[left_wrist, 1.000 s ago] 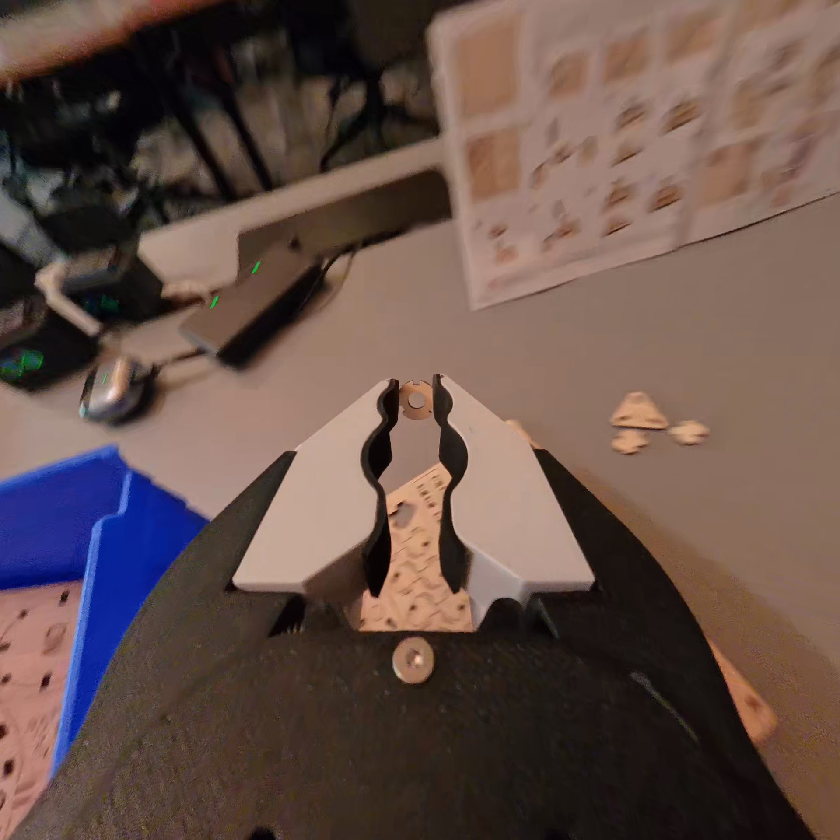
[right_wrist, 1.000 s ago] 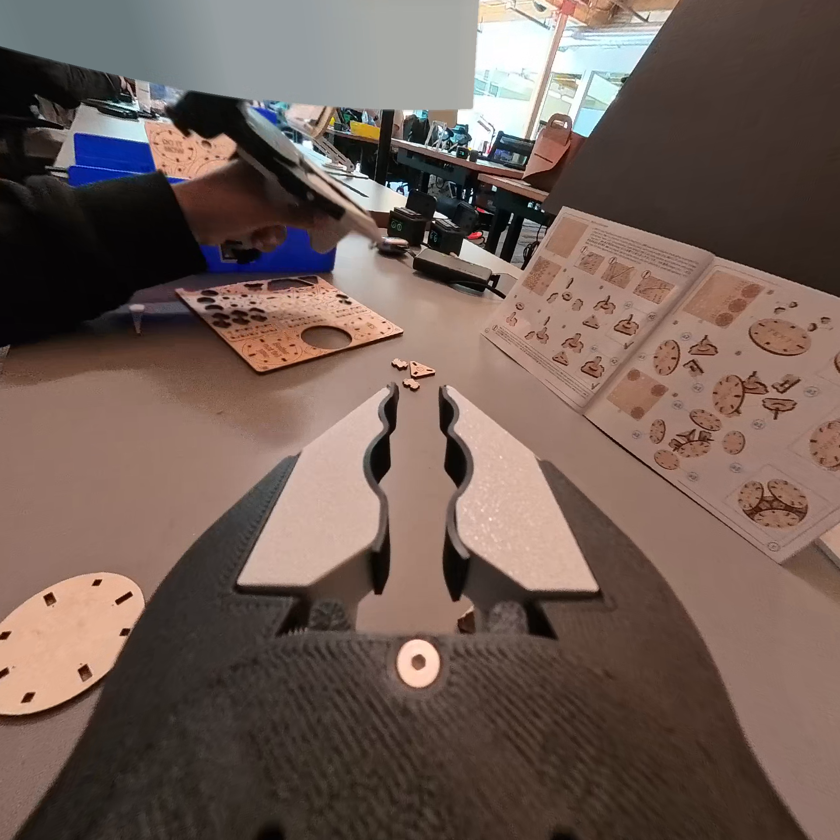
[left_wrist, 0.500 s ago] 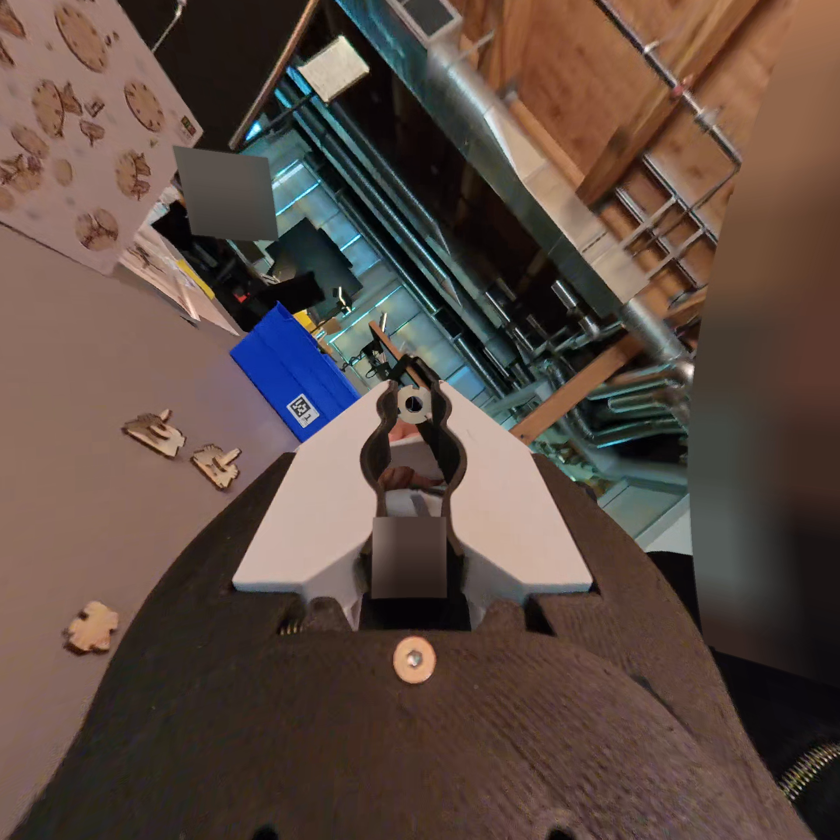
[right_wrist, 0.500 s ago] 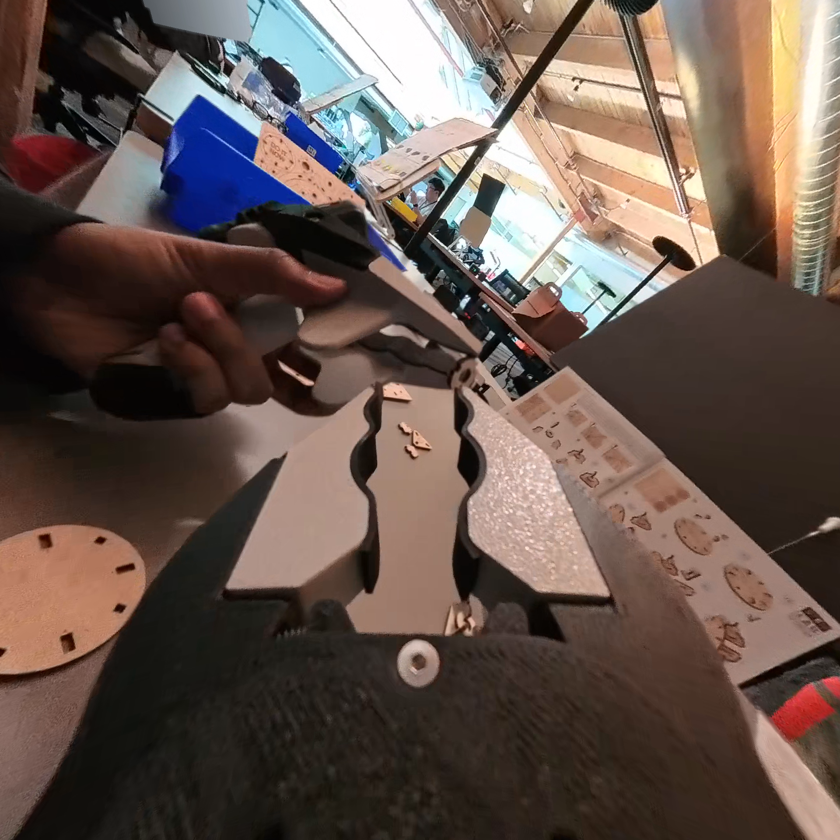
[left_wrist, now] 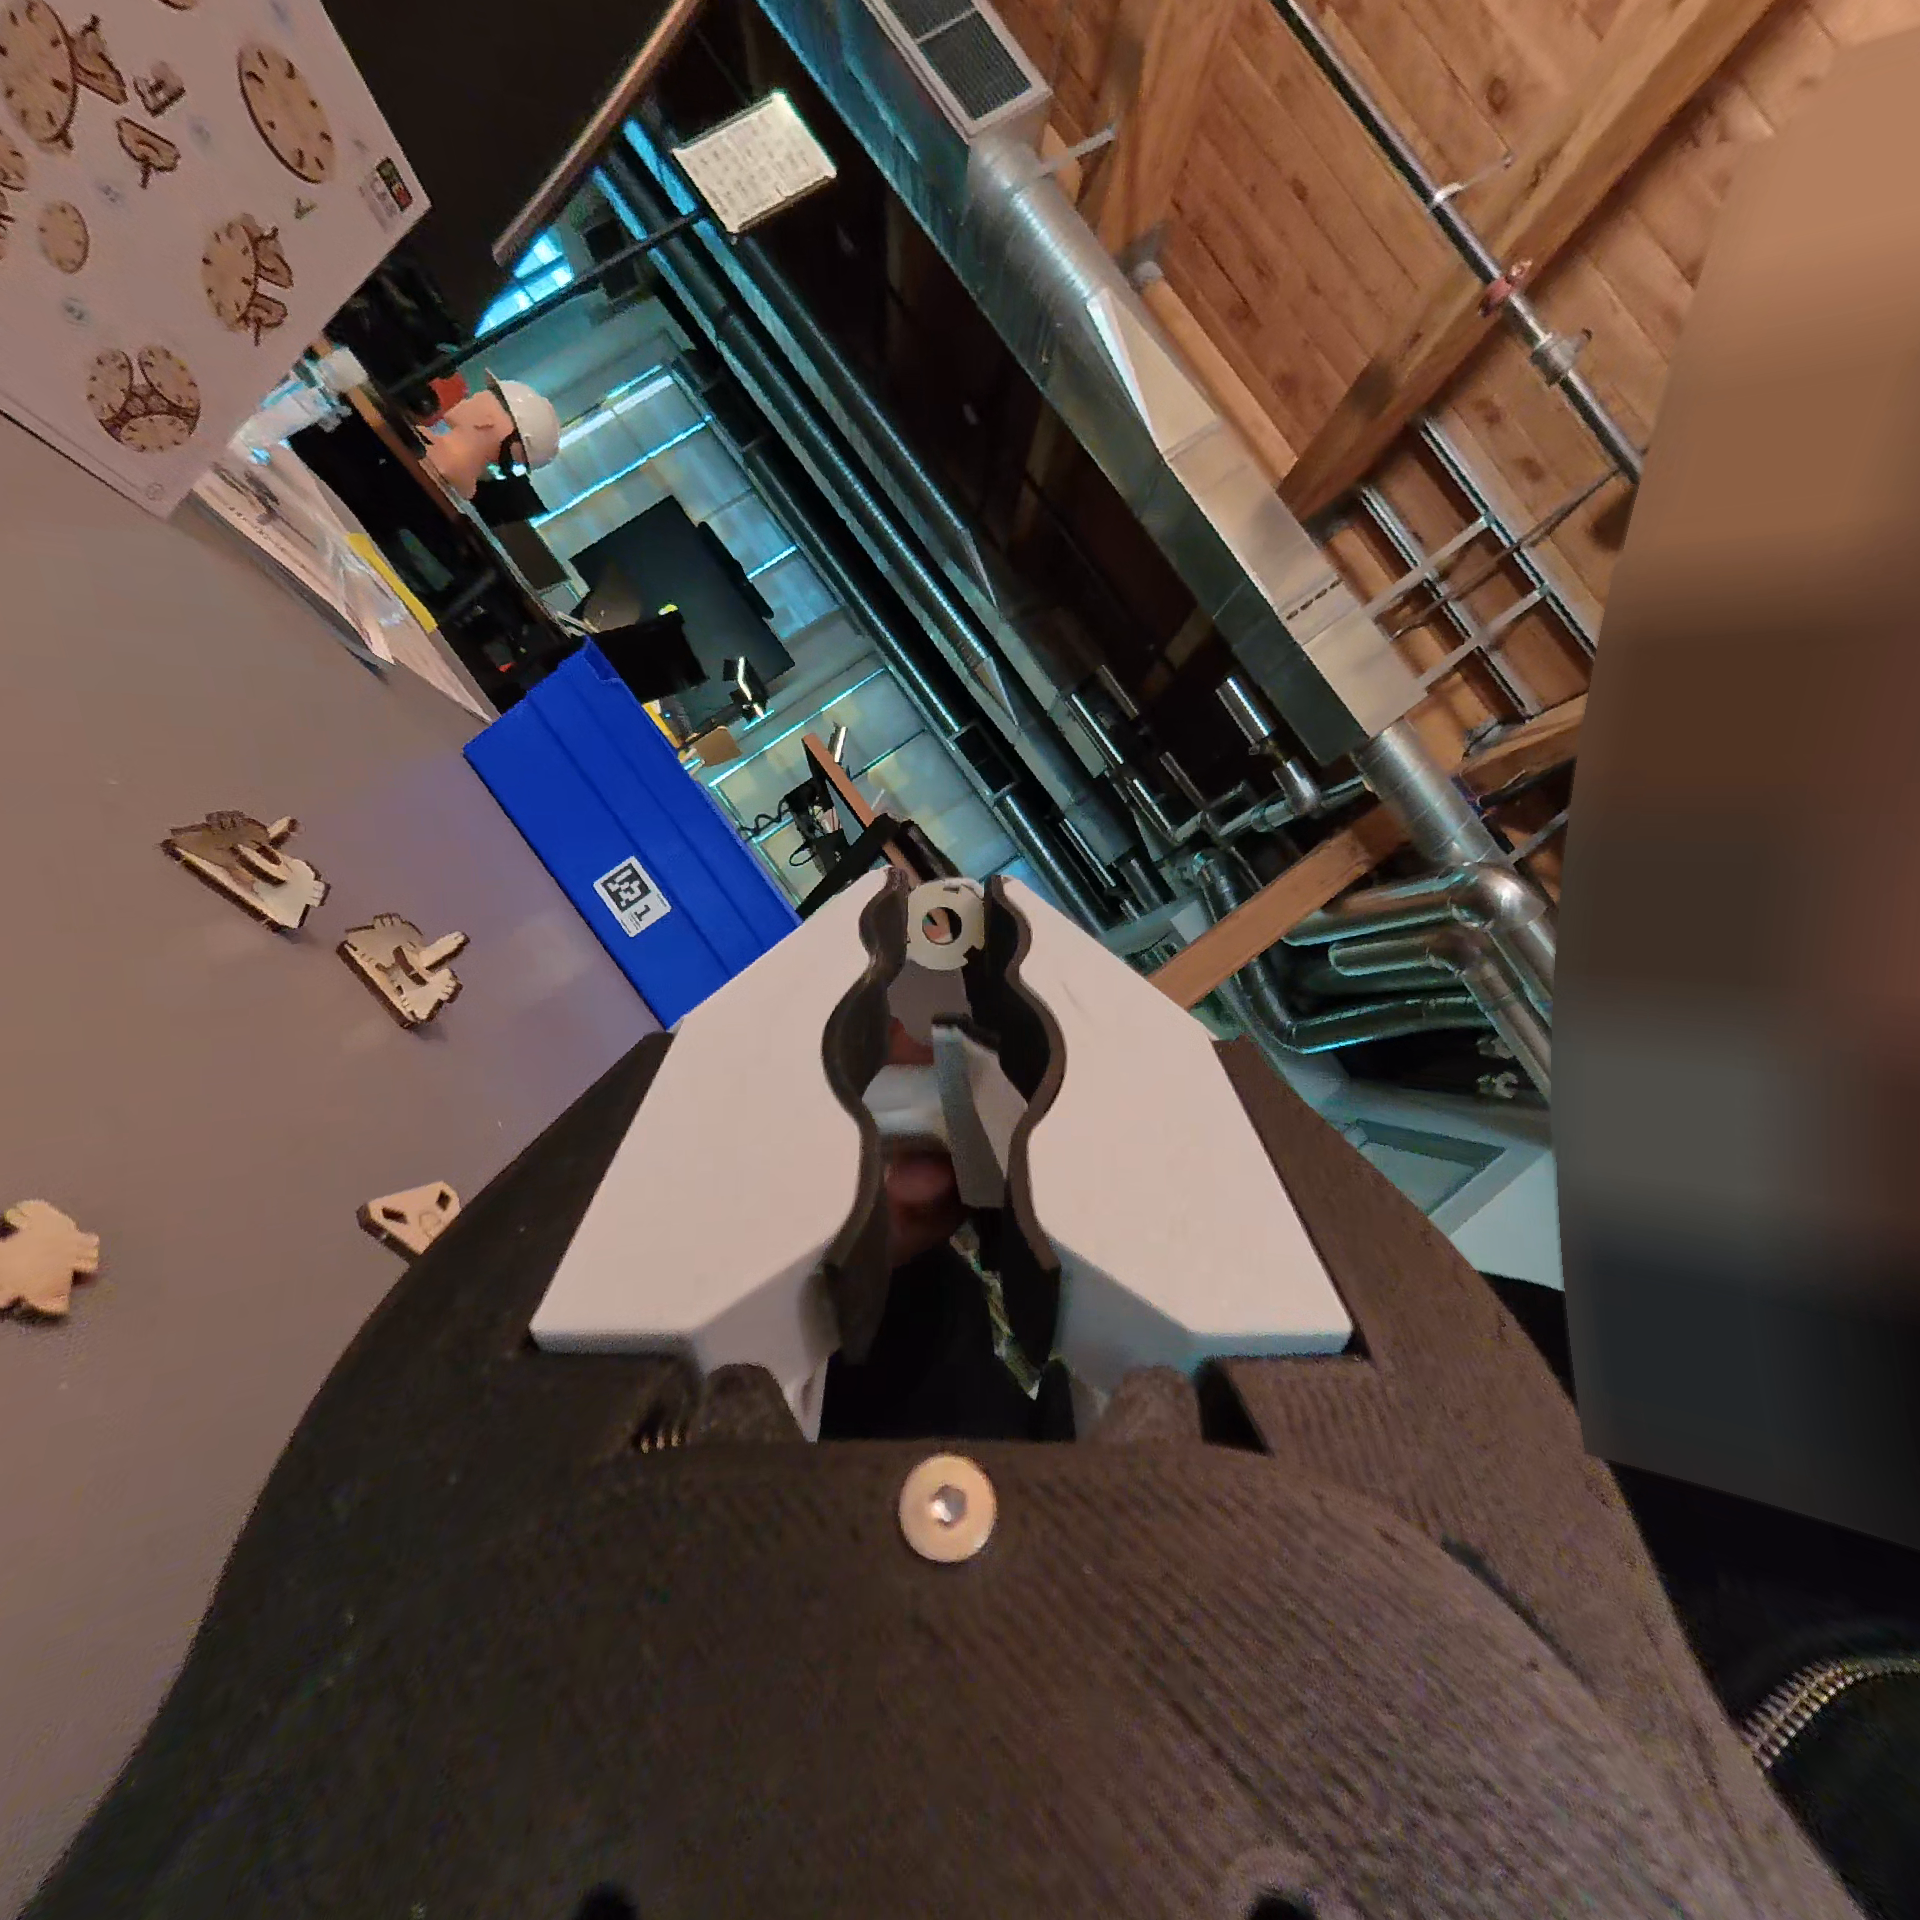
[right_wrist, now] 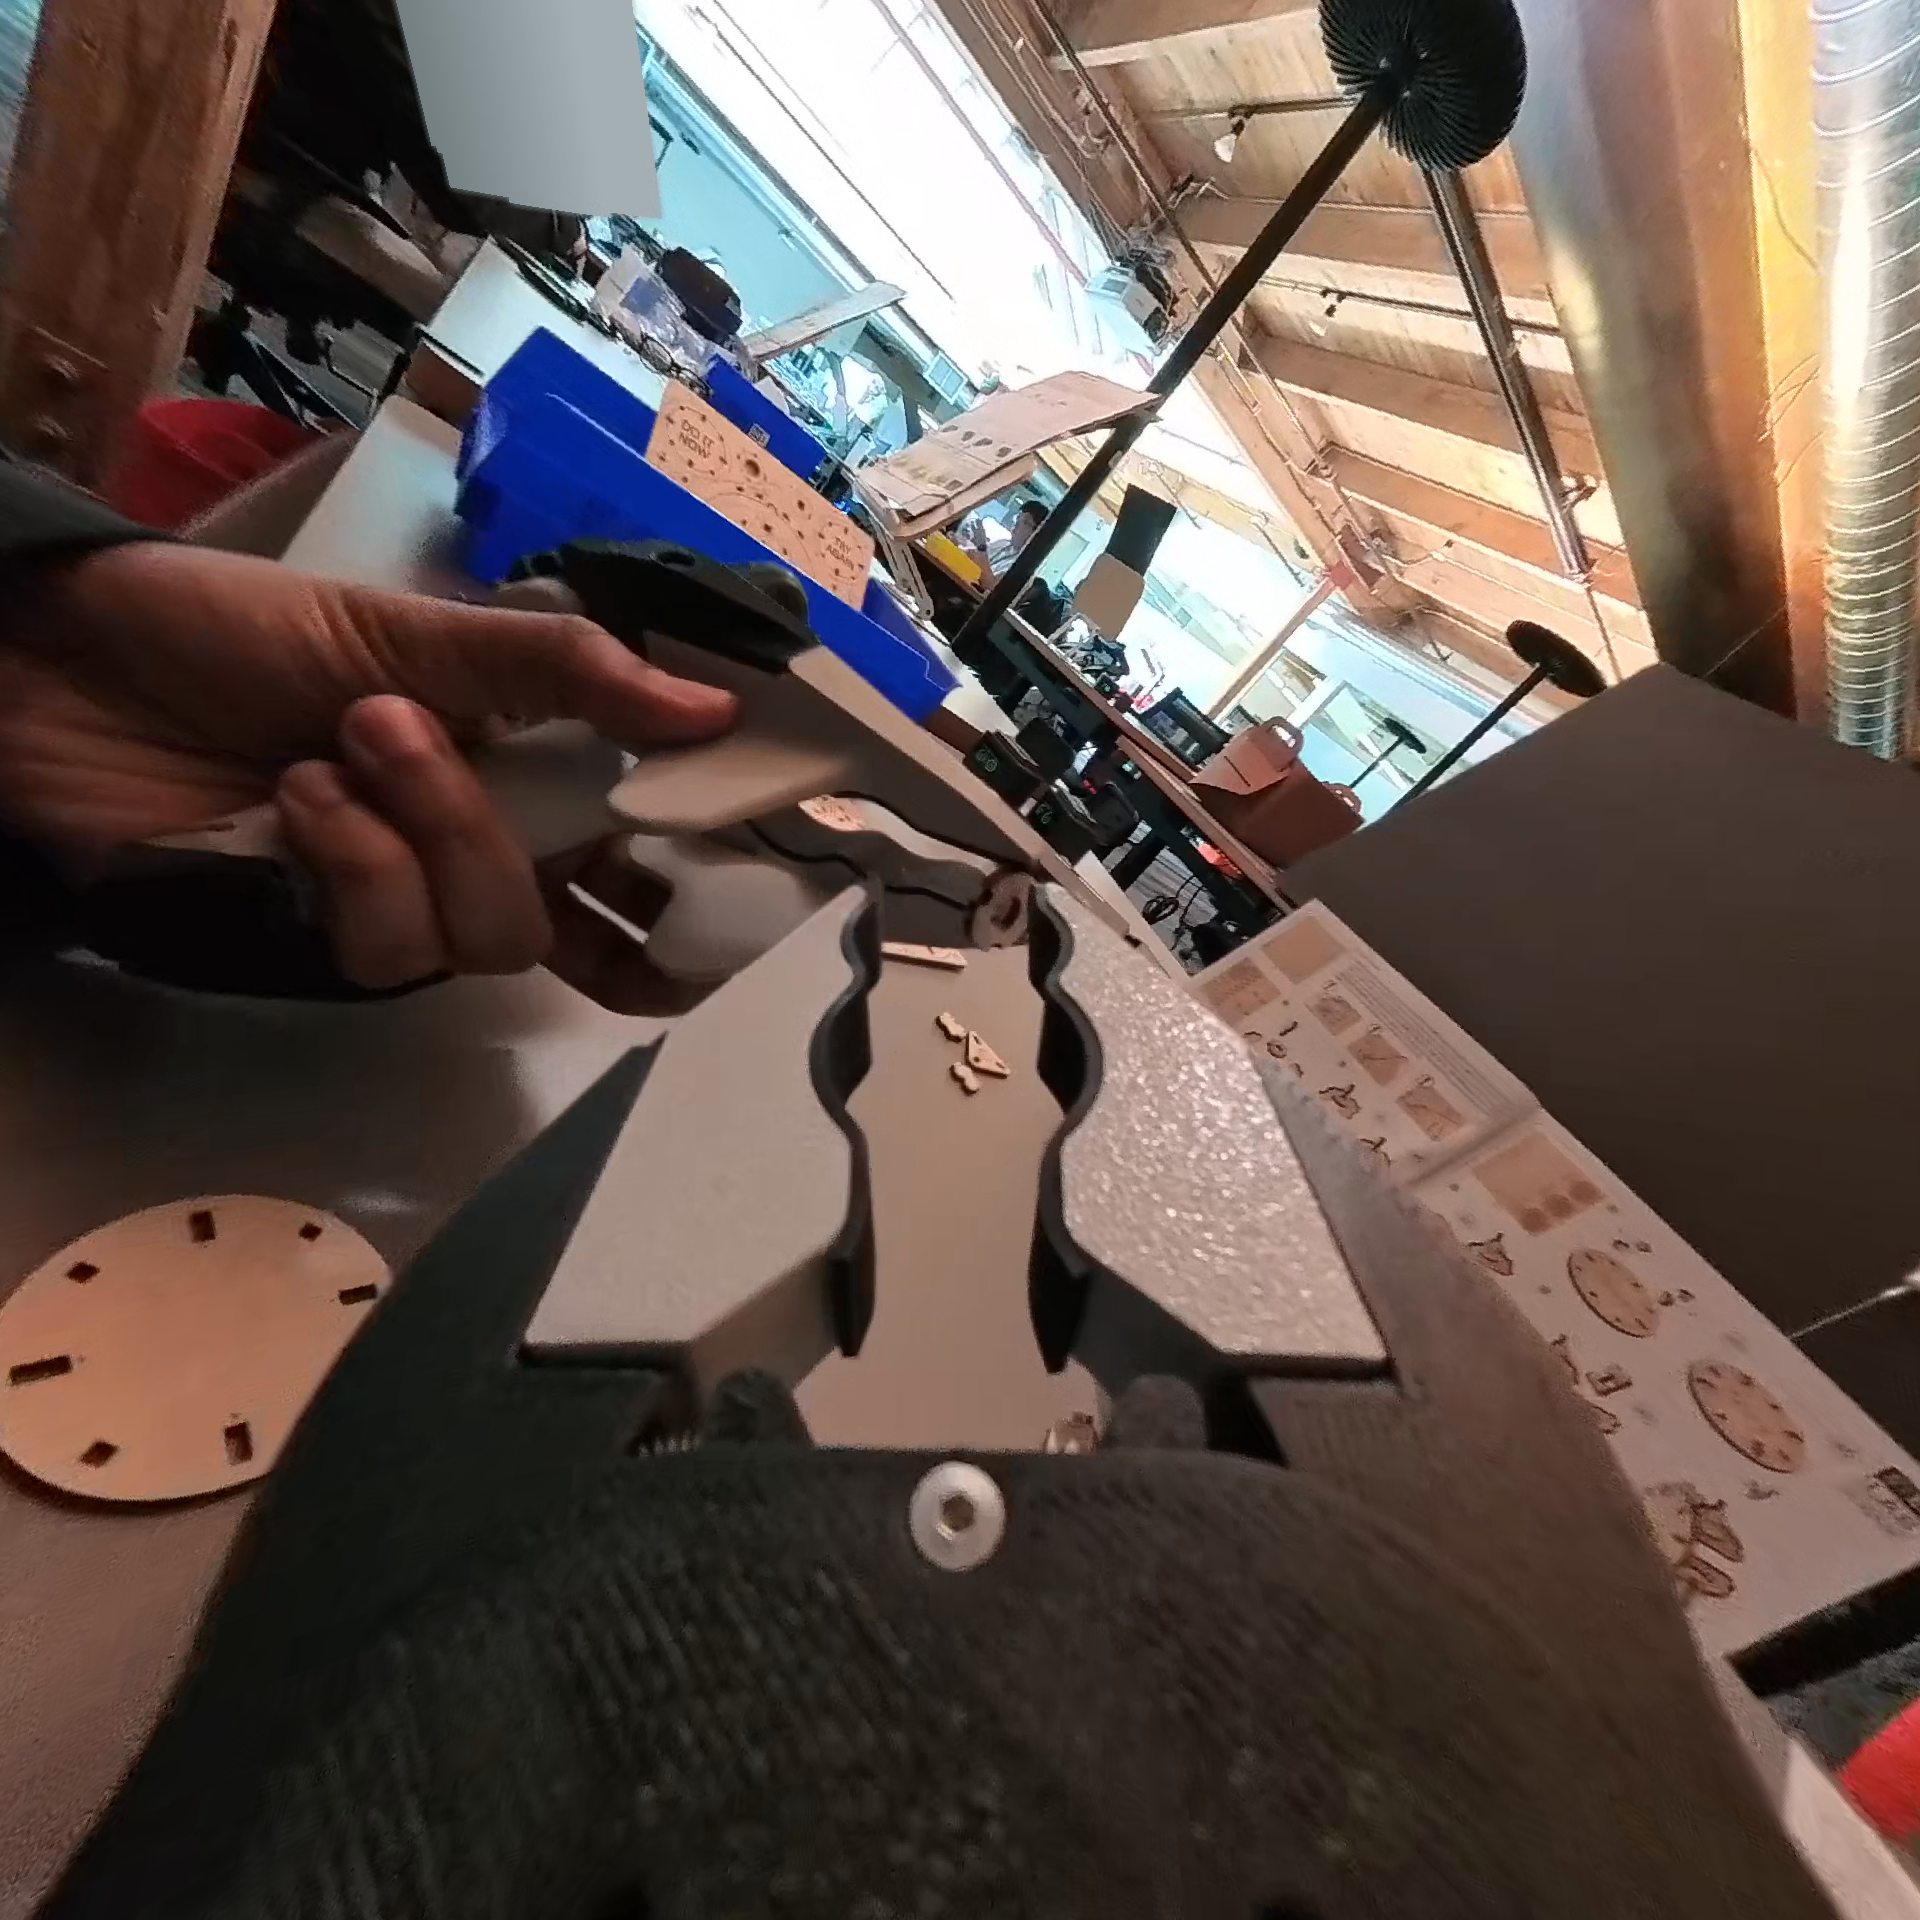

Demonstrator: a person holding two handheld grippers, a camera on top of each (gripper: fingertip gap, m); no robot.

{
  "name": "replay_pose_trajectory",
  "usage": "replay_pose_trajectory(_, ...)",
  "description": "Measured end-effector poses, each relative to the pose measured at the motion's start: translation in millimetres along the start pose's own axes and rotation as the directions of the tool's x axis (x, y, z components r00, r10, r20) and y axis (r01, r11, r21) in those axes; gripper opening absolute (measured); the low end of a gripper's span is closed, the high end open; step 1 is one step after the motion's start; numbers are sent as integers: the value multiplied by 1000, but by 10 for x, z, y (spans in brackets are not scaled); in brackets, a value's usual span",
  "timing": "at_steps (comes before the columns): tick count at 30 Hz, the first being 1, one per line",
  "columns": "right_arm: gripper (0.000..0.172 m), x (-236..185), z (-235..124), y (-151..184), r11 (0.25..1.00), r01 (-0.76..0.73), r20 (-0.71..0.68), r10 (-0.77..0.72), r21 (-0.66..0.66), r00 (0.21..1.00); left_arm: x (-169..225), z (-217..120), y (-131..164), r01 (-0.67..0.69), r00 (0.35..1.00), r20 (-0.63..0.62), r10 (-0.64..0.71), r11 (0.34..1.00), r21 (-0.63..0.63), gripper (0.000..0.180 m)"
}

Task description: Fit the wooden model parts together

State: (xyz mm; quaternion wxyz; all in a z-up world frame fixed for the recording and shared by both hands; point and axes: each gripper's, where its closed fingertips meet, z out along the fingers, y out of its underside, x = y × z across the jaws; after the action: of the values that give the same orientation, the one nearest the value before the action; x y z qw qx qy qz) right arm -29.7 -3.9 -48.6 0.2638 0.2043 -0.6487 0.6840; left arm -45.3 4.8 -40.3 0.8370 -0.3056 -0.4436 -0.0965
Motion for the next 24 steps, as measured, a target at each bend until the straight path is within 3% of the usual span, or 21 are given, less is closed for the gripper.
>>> replay_pose_trajectory(3, 12, 15, -16, -39, 1000, 14, -12, -13, 22, 1000, 31, -44, 52, -16, 1000, 3, 16, 1000, 3, 14)
replay_pose_trajectory(7, 6, 51, -40, -55, 999, -6, -16, 7, 45, 1000, 37, -85, 47, -15, 1000, 1, 15, 1000, 16, 13)
replay_pose_trajectory(18, 1, -17, -47, -40, 992, -114, 88, 109, 46, 990, 26, -104, 47, -60, 998, 5, 60, 998, -13, 12)
replay_pose_trajectory(24, 1, -69, -33, -21, 962, -271, 187, 262, 23, 947, -31, -163, -43, -165, 984, 56, 167, 985, -43, 32)
